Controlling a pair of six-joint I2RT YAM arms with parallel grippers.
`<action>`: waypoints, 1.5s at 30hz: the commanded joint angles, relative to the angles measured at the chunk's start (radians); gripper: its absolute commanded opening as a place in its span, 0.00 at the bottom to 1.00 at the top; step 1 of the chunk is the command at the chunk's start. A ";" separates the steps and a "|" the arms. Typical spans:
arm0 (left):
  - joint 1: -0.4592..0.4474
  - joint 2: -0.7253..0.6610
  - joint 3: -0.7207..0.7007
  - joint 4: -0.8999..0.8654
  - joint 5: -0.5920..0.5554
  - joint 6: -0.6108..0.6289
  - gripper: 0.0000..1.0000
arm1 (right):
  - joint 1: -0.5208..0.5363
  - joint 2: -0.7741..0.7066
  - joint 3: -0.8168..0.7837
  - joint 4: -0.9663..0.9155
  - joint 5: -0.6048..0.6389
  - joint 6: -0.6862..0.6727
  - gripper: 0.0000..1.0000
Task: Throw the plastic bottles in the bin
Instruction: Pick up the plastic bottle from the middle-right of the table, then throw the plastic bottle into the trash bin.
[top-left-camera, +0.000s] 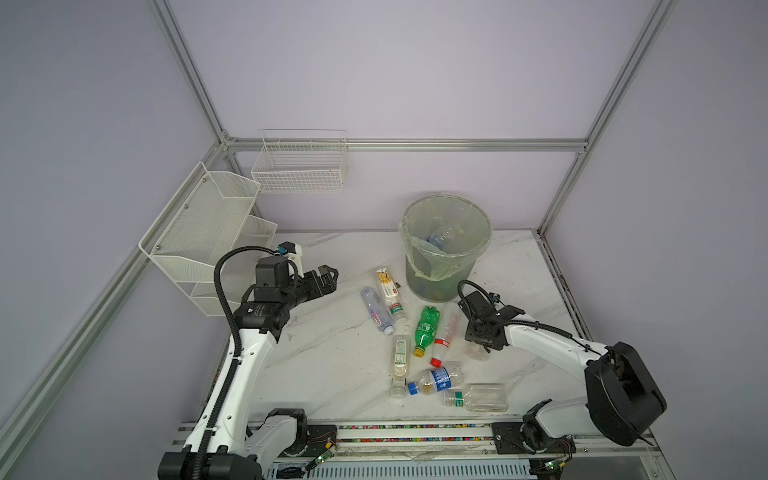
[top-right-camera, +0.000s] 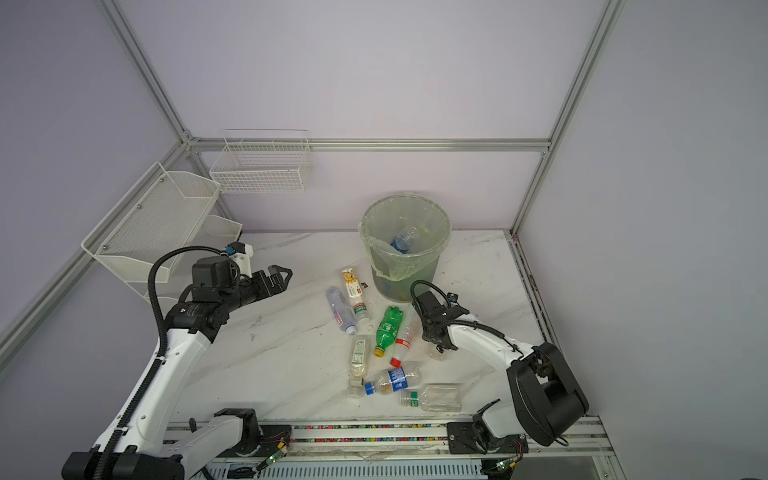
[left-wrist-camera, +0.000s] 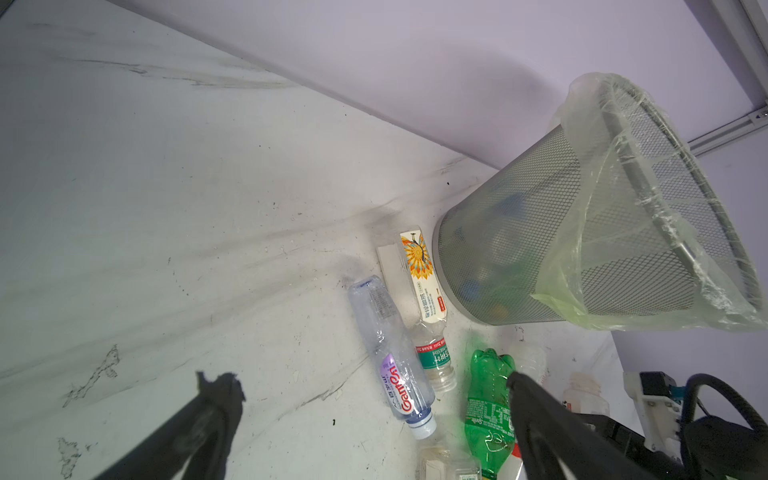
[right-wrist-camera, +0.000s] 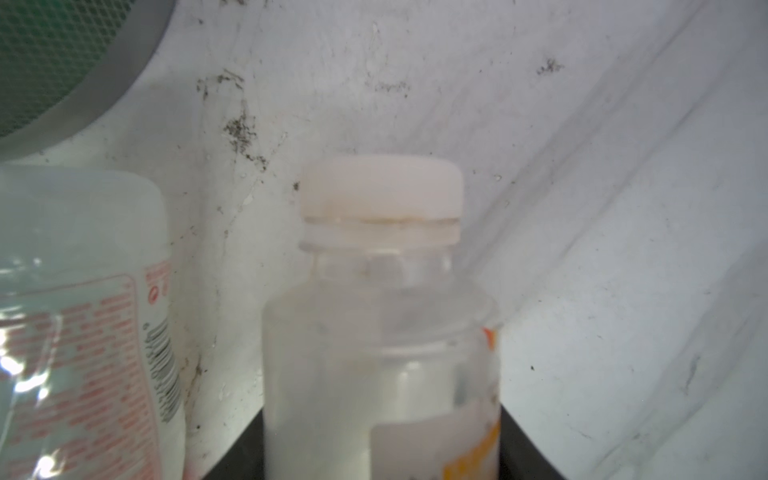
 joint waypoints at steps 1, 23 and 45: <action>0.010 0.011 -0.036 0.002 -0.018 -0.009 1.00 | -0.006 -0.088 -0.022 0.012 0.017 0.025 0.49; 0.089 0.064 -0.038 0.000 -0.083 -0.006 1.00 | -0.006 -0.588 0.041 -0.048 0.005 -0.061 0.47; 0.181 0.131 -0.054 0.032 0.071 -0.058 1.00 | -0.006 -0.774 0.123 0.027 -0.012 -0.145 0.46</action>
